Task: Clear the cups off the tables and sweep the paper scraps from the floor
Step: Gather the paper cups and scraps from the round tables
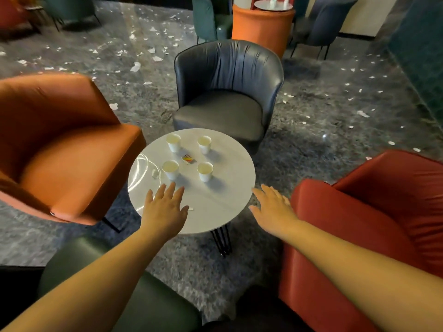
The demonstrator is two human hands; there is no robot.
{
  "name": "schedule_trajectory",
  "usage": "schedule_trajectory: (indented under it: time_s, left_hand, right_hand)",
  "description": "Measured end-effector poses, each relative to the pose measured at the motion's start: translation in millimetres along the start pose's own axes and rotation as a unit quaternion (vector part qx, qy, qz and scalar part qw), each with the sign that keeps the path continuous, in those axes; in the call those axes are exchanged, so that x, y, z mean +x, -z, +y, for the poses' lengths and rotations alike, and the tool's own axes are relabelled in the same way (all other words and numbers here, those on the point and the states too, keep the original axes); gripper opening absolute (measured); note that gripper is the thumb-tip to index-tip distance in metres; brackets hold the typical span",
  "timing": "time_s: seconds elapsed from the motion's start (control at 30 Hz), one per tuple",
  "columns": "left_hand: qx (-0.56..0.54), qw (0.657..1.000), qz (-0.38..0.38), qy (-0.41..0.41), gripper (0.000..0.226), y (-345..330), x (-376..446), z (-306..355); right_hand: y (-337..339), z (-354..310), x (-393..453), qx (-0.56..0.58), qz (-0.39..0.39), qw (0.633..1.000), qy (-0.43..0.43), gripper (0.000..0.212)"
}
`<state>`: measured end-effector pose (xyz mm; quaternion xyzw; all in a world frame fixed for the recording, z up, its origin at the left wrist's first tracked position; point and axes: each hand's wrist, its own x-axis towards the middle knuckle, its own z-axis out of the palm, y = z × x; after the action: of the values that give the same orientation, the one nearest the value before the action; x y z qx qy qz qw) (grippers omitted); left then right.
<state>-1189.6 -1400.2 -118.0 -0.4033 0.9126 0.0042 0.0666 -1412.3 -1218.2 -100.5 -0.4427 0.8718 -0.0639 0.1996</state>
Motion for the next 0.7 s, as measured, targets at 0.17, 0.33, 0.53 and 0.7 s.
schedule_trajectory:
  time_s: [0.17,0.33,0.53,0.7]
  left_hand:
    - [-0.018,0.999,-0.016,0.035,0.065,-4,36,-19]
    - [-0.037,0.996,-0.029,0.075,0.065,-9,86,-39]
    - [-0.09,0.986,-0.074,0.116,0.066,-20,143,-45]
    - [-0.105,0.983,-0.09,0.118,0.064,-36,172,-45]
  right_hand:
    - [-2,-19,68,-0.024,-0.028,0.999,0.031,0.06]
    - [-5,-43,146,-0.024,-0.055,0.996,0.068,0.059]
    - [-8,-59,223,-0.019,-0.067,0.99,0.126,0.051]
    - [-16,-67,258,-0.007,-0.107,0.986,0.129,0.053]
